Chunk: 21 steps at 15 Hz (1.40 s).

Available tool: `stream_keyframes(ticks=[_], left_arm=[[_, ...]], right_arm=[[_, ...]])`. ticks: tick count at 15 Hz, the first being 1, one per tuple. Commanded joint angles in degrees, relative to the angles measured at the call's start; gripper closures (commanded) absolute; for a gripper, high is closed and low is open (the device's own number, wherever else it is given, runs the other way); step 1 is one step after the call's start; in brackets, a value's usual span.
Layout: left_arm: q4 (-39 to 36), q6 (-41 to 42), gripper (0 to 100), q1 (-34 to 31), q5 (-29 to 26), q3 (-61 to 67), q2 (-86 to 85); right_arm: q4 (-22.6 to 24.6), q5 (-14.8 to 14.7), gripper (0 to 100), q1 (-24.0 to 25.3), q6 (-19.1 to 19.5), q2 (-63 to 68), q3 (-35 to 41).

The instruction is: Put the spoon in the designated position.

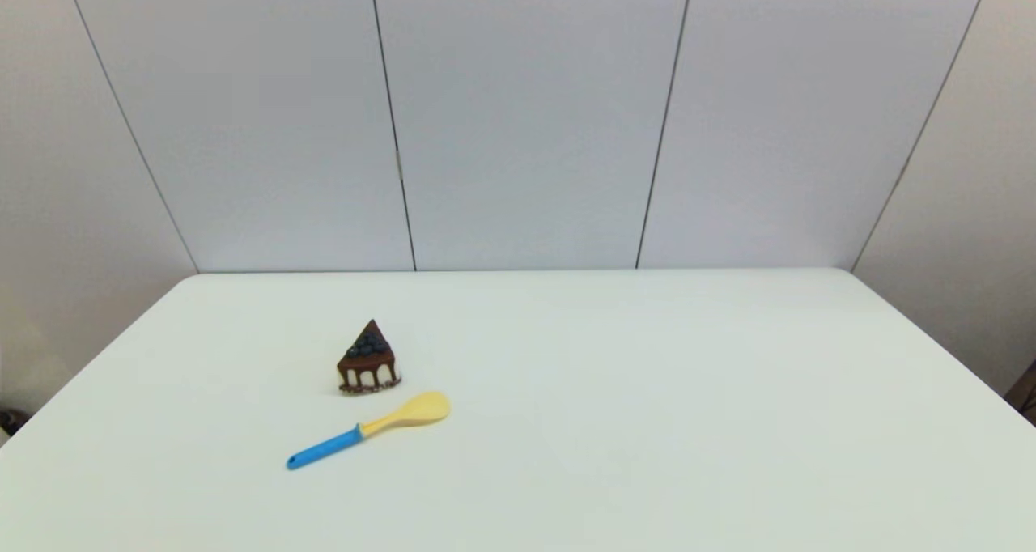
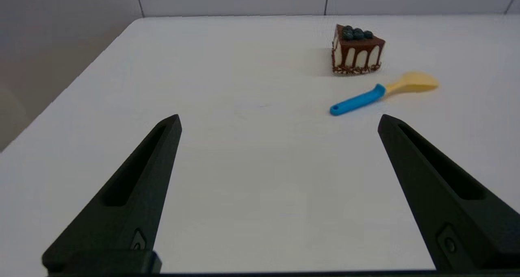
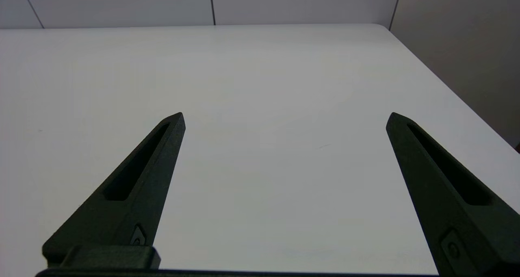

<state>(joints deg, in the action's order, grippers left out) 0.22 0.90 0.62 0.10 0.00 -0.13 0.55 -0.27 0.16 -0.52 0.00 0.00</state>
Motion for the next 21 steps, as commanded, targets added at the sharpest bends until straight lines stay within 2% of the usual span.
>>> stream_keyframes(ticks=[1,11,17,21], left_arm=[[-0.04,-0.46,0,-0.01,0.17,0.0,0.13],[-0.04,-0.46,0,-0.01,0.17,0.0,0.13],[-0.04,-0.46,0,-0.01,0.17,0.0,0.13],[-0.04,-0.46,0,-0.01,0.17,0.0,0.13]], right_arm=[[-0.02,-0.08,0,0.02,0.0,0.09,0.09],[0.07,-0.08,0,0.02,0.0,0.09,0.09],[-0.02,0.18,0,0.02,1.32,0.09,0.09],[-0.02,0.0,0,0.02,0.44,0.09,0.09]])
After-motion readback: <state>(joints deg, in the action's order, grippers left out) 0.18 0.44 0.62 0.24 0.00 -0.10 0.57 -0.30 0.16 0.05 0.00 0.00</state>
